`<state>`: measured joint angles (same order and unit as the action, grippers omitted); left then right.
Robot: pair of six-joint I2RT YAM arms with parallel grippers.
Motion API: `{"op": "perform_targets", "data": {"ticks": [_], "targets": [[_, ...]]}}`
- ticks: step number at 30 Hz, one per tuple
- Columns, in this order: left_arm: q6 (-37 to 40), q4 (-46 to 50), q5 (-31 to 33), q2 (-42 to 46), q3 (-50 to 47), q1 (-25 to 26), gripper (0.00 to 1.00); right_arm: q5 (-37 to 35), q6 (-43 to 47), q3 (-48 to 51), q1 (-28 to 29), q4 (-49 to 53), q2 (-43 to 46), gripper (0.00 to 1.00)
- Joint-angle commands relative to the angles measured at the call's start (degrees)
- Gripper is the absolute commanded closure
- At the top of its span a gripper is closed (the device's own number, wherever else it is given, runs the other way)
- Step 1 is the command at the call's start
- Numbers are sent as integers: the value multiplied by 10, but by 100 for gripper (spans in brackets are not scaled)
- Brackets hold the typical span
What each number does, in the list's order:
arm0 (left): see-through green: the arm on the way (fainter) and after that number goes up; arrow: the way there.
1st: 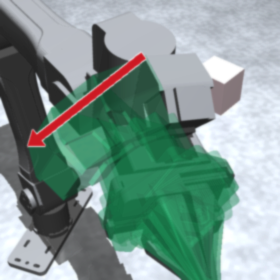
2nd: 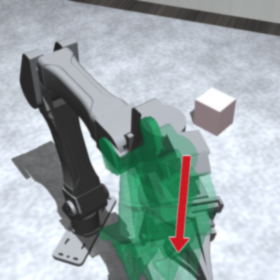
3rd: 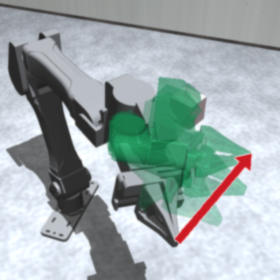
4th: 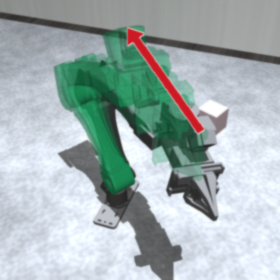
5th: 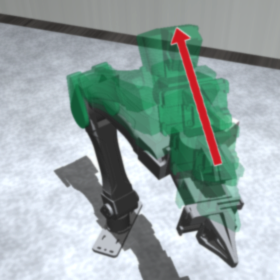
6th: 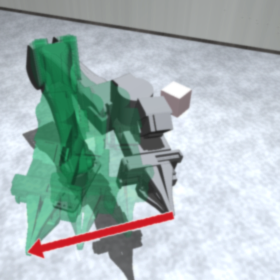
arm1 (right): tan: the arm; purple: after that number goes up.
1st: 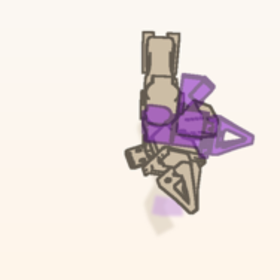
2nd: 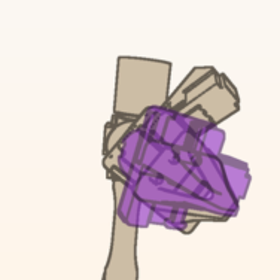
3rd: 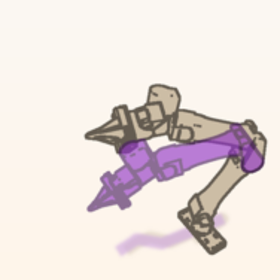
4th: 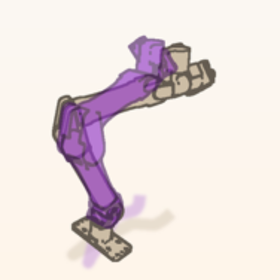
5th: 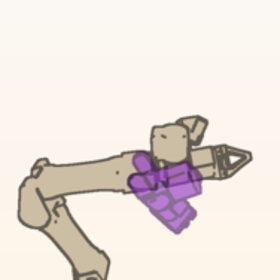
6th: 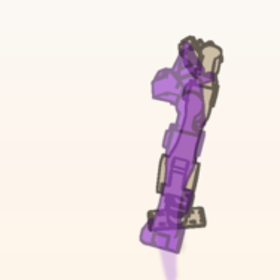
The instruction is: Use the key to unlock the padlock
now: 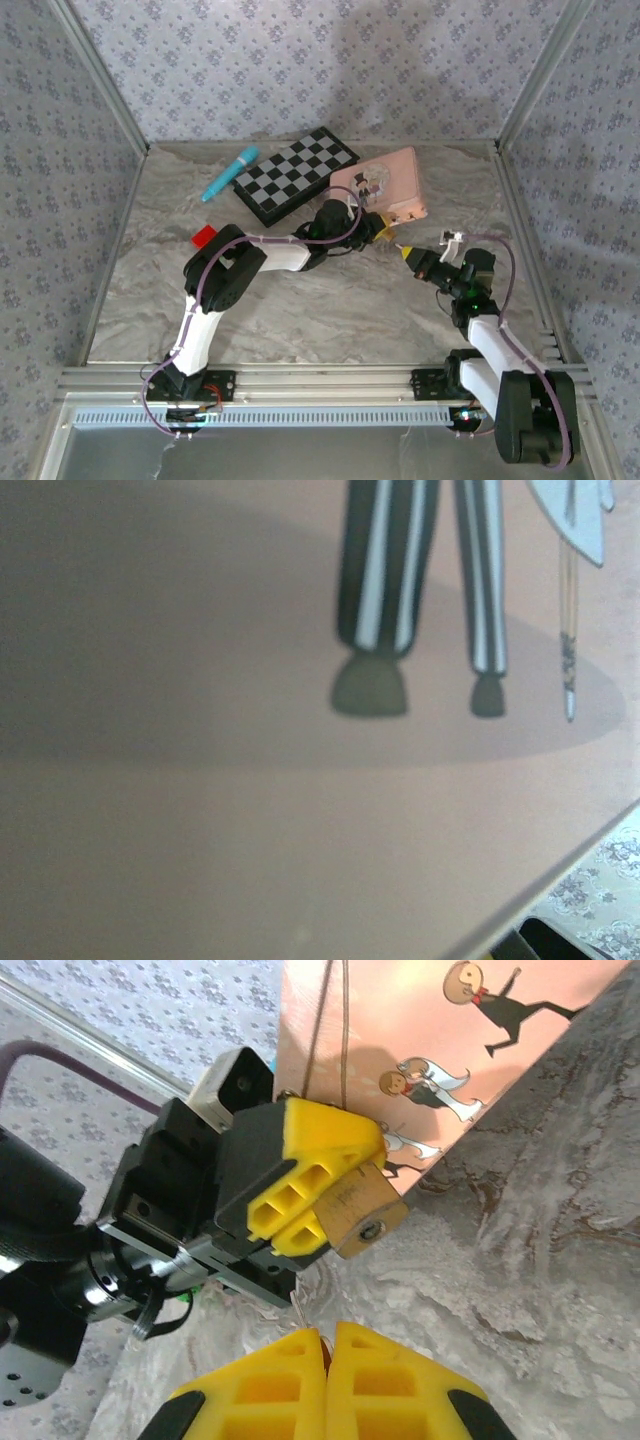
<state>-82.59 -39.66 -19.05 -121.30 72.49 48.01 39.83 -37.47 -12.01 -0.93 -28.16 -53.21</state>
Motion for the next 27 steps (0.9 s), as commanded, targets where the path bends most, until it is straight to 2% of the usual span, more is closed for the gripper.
{"op": "perform_targets", "data": {"ticks": [1,4,11,18,27], "targets": [[-12,-67,-27,3,28,0,100,-17,31,-24,-9,80,6,100],[-20,-83,-29,4,24,0,100,-4,-8,-25,-19,71,-17,100],[-29,-123,-29,5,6,1,100,2,-151,-2,-25,-37,-77,100],[-54,-181,-35,-11,1,-1,100,-2,-293,4,-23,-124,-98,100],[-53,-173,-42,-22,11,-4,100,9,-384,9,-23,-209,-122,100]]}}
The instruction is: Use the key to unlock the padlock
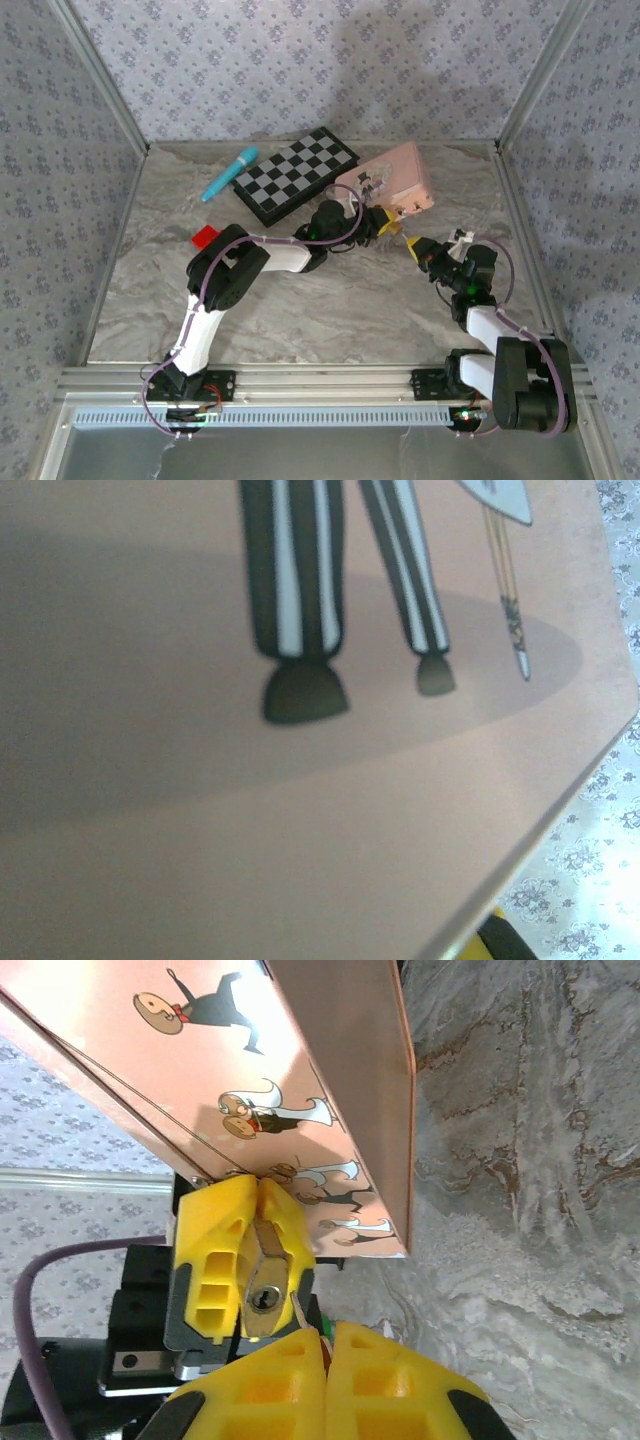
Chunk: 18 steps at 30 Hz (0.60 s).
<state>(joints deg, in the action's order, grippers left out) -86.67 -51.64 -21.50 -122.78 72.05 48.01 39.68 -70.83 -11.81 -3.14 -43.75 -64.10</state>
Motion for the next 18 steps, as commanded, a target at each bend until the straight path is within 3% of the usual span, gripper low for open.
{"op": "perform_targets", "data": {"ticks": [1,13,18], "targets": [[-12,-52,-18,-8,16,-3,100,12,-59,7,-2,-66,-21,100],[4,-32,-11,-4,18,-3,100,32,-154,22,7,-260,-146,100],[9,-24,-10,-4,21,-3,100,35,-167,26,10,-283,-154,100]]}}
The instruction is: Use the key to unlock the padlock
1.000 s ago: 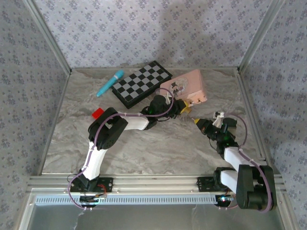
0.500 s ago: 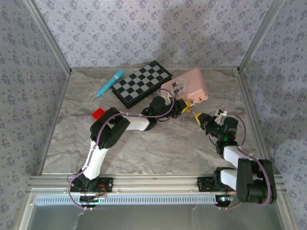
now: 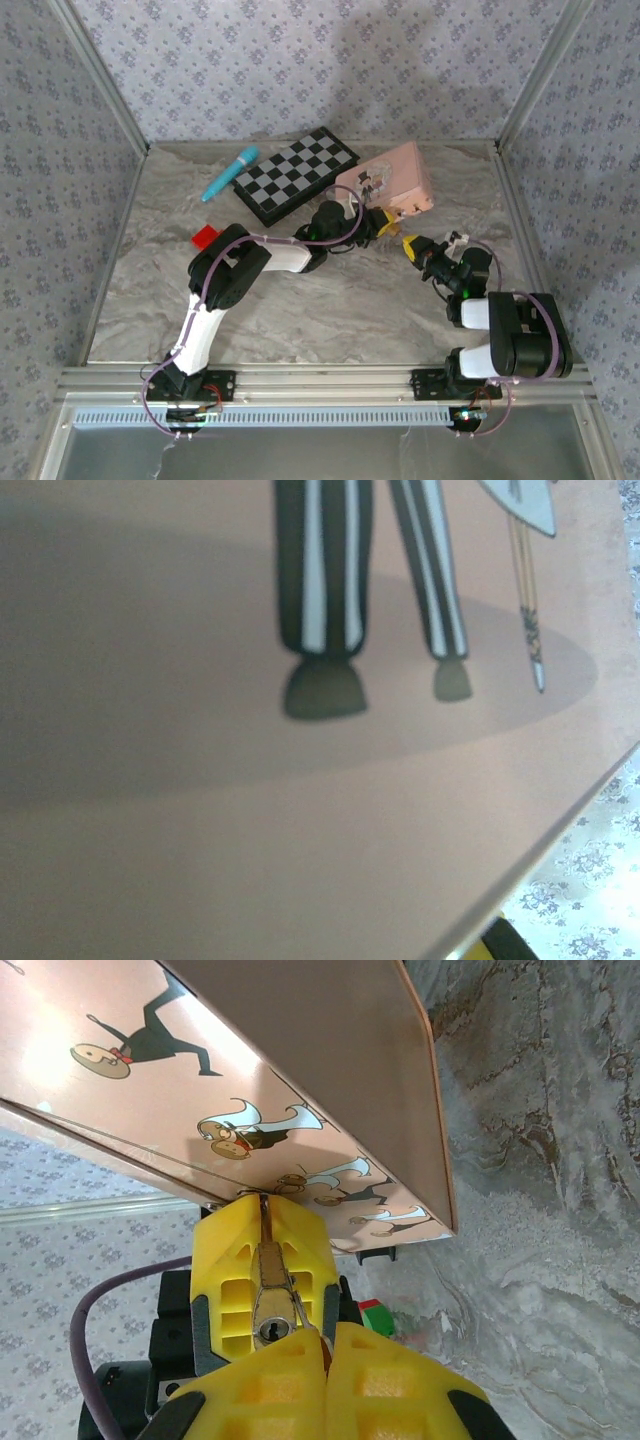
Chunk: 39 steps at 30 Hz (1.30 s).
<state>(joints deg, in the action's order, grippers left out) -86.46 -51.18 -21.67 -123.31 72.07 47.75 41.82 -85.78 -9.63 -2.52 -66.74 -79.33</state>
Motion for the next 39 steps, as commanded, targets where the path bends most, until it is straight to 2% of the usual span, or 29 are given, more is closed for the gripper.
{"op": "perform_targets", "data": {"ticks": [1,12,16,21,25,39], "targets": [[8,-28,-7,0,21,0,100,13,-18,4,4,-51,-1,100],[9,-27,-5,-1,19,0,100,15,-15,7,9,-22,25,100],[9,-28,-4,-1,18,-1,100,13,25,2,9,59,67,100],[10,-28,-3,1,16,0,100,-2,97,-17,9,236,166,100],[9,-29,-2,0,16,1,100,-10,122,-29,6,309,219,100],[13,-29,0,4,16,6,100,-13,103,-23,7,235,154,100]]}}
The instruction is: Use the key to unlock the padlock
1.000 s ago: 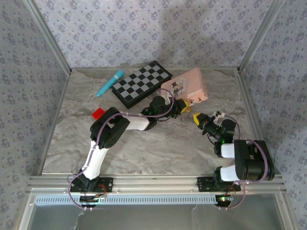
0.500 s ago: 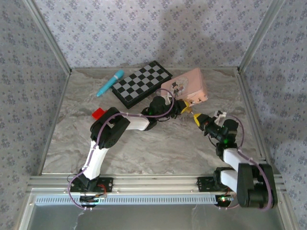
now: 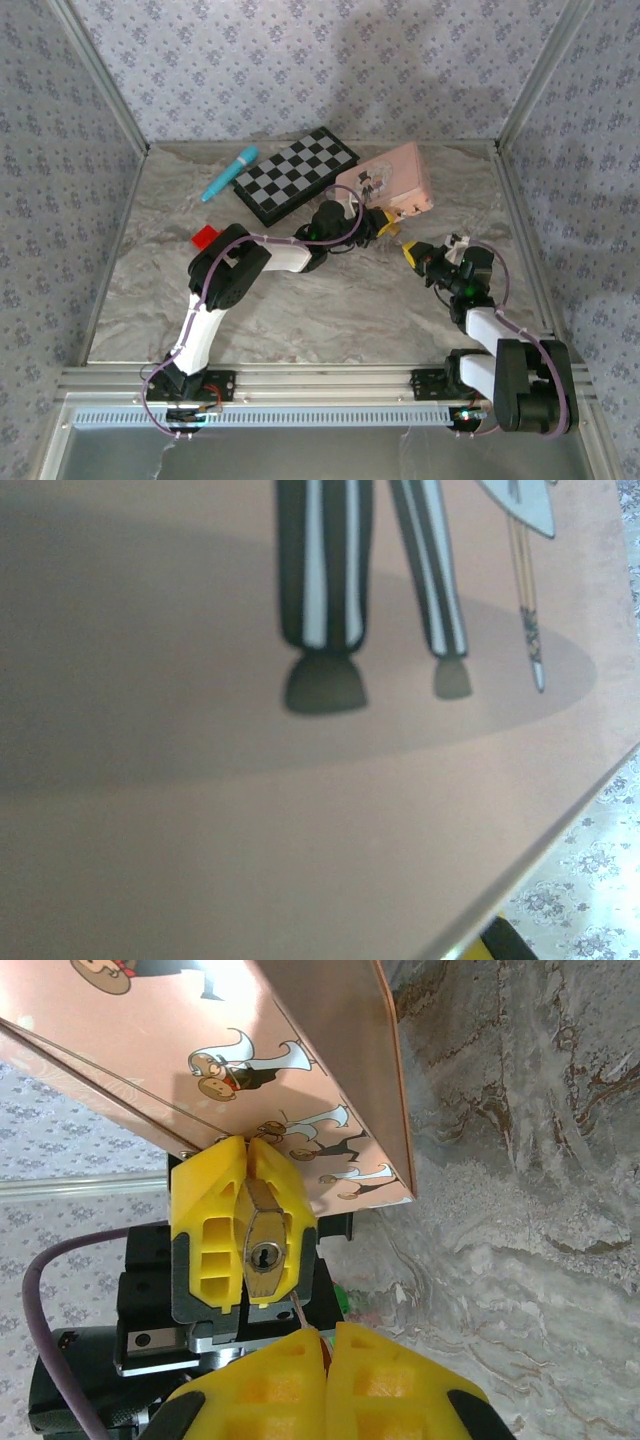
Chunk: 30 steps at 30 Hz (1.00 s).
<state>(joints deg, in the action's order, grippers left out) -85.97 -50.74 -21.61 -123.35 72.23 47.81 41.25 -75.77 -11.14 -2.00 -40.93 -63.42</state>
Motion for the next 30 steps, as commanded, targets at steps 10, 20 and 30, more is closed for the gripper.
{"op": "perform_targets", "data": {"ticks": [10,20,30], "targets": [[9,-30,-1,4,14,8,100,-10,0,-21,6,-44,-12,100],[6,-34,-1,6,14,10,100,-15,0,-23,9,-83,-57,100],[5,-37,-2,6,11,11,100,-9,-16,-30,11,-148,-77,100]]}}
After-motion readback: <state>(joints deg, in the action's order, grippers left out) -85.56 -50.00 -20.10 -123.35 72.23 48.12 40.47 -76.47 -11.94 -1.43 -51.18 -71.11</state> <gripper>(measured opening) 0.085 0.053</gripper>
